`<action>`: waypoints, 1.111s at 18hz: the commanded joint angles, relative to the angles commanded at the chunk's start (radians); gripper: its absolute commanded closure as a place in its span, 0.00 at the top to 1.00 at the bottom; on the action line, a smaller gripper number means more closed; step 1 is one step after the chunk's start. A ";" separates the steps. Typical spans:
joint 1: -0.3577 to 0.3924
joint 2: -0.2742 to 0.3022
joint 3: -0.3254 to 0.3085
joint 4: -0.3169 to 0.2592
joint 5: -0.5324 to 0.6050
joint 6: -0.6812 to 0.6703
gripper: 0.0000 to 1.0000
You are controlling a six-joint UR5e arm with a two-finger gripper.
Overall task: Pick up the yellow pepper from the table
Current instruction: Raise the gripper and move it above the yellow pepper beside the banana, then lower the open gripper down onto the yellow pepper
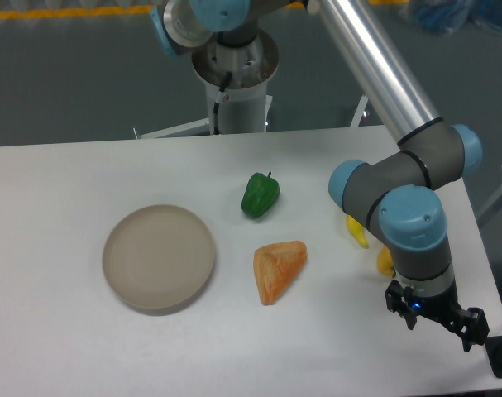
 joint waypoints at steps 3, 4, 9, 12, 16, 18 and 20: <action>0.009 0.092 -0.109 -0.005 -0.017 -0.040 1.00; 0.015 0.121 -0.149 -0.005 -0.018 -0.040 1.00; 0.080 0.250 -0.250 -0.122 -0.037 -0.114 1.00; 0.175 0.311 -0.296 -0.209 -0.167 -0.101 1.00; 0.261 0.325 -0.378 -0.201 -0.258 0.036 1.00; 0.288 0.342 -0.404 -0.199 -0.284 0.070 1.00; 0.313 0.344 -0.434 -0.190 -0.343 0.076 1.00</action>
